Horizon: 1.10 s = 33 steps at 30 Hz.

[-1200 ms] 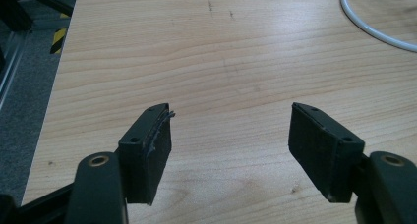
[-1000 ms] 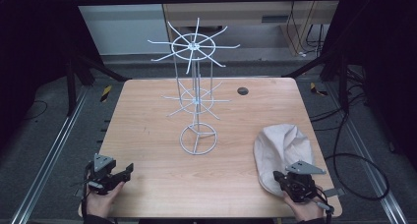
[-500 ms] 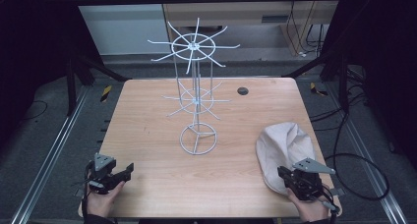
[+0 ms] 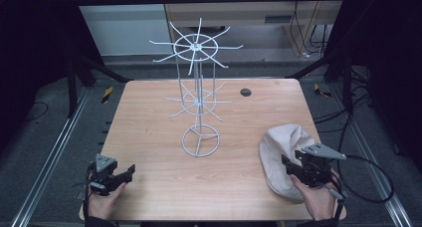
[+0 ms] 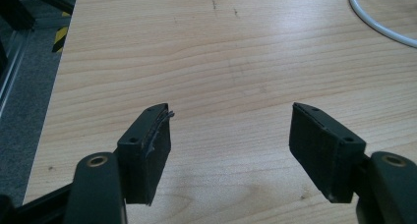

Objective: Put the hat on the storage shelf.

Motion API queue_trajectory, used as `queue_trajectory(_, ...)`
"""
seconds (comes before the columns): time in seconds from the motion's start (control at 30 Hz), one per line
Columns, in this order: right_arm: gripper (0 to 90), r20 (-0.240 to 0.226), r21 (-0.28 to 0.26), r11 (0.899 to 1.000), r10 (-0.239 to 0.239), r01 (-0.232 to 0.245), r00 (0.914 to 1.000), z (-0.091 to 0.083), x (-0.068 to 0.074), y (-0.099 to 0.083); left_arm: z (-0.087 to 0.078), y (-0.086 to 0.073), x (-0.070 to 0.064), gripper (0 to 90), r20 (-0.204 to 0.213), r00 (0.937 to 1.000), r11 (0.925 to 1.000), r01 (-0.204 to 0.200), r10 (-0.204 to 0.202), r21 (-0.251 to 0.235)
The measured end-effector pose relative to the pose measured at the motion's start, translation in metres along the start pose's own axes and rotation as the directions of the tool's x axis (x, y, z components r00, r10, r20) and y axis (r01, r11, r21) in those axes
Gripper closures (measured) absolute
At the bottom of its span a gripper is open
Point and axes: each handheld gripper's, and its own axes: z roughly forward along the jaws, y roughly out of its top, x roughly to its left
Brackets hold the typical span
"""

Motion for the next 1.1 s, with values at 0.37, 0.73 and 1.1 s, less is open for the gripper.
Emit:
queue_trajectory(0.37, 42.1, 0.023, 0.067, 0.998, 0.014, -0.016, 0.9996, 0.023, -0.004, 0.013, 0.001, 0.0, 0.0, 31.9, 0.0, 1.0, 1.0, -0.008, 0.008, 0.003)
queue_trajectory(0.73, 44.8, 0.047, 0.139, 0.99, 0.019, -0.026, 0.9987, 0.044, -0.01, 0.012, 0.001, 0.0, 0.0, 31.9, 0.002, 1.0, 0.9999, -0.01, 0.01, 0.004)
queue_trajectory(1.1, 60.8, 0.063, 0.235, 0.971, 0.025, -0.039, 0.9977, 0.061, -0.013, 0.007, 0.002, 0.0, 0.0, 31.9, 0.0, 1.0, 0.9999, -0.01, 0.009, 0.009)
